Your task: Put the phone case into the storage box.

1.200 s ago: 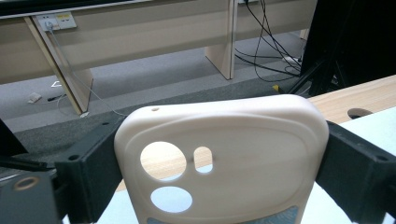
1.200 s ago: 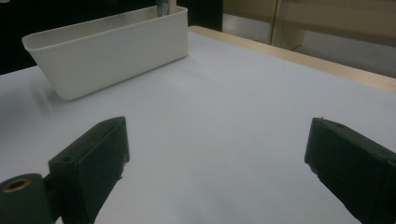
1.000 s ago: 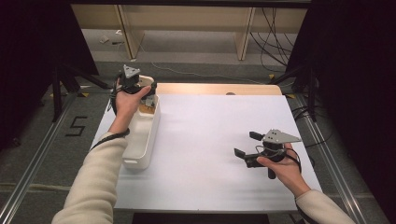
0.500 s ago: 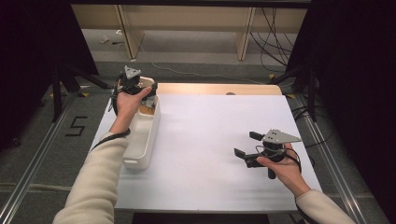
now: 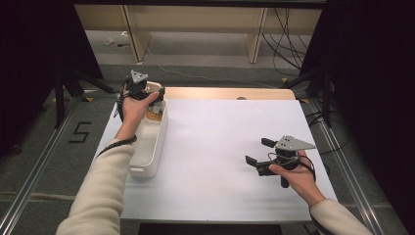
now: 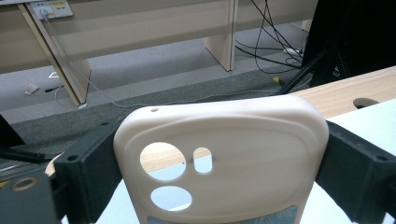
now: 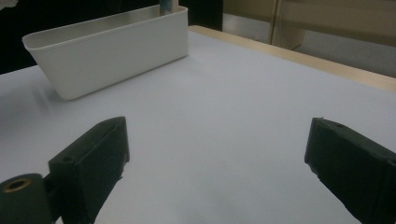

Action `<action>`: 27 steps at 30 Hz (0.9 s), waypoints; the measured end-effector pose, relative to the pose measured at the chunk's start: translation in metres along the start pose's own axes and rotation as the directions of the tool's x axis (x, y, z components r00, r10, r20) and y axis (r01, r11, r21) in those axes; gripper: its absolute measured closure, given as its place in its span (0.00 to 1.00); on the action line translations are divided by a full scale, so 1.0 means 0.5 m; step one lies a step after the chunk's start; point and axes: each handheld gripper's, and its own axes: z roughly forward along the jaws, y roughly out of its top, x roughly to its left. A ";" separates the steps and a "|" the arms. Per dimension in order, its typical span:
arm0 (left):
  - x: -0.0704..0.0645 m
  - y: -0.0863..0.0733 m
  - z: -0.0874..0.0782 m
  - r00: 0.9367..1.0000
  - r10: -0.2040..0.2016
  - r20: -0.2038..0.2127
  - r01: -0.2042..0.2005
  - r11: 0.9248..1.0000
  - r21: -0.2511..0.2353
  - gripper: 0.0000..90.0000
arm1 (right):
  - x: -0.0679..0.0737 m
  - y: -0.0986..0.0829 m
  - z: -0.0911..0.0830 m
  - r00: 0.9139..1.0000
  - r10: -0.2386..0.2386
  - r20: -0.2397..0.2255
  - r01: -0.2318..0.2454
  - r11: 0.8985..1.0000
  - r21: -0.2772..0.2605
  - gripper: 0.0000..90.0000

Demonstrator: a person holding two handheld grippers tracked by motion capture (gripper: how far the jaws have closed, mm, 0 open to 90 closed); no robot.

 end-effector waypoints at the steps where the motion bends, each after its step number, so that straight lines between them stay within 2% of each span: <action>1: 0.000 0.000 0.000 1.000 -0.002 -0.001 0.002 1.000 0.000 0.10 | 0.000 0.000 0.000 1.000 0.001 0.000 -0.001 1.000 0.000 0.08; 27: 0.006 -0.012 0.015 1.000 -0.014 -0.003 0.014 1.000 0.023 0.10 | 0.000 -0.001 0.001 1.000 0.000 -0.002 0.000 1.000 0.001 0.08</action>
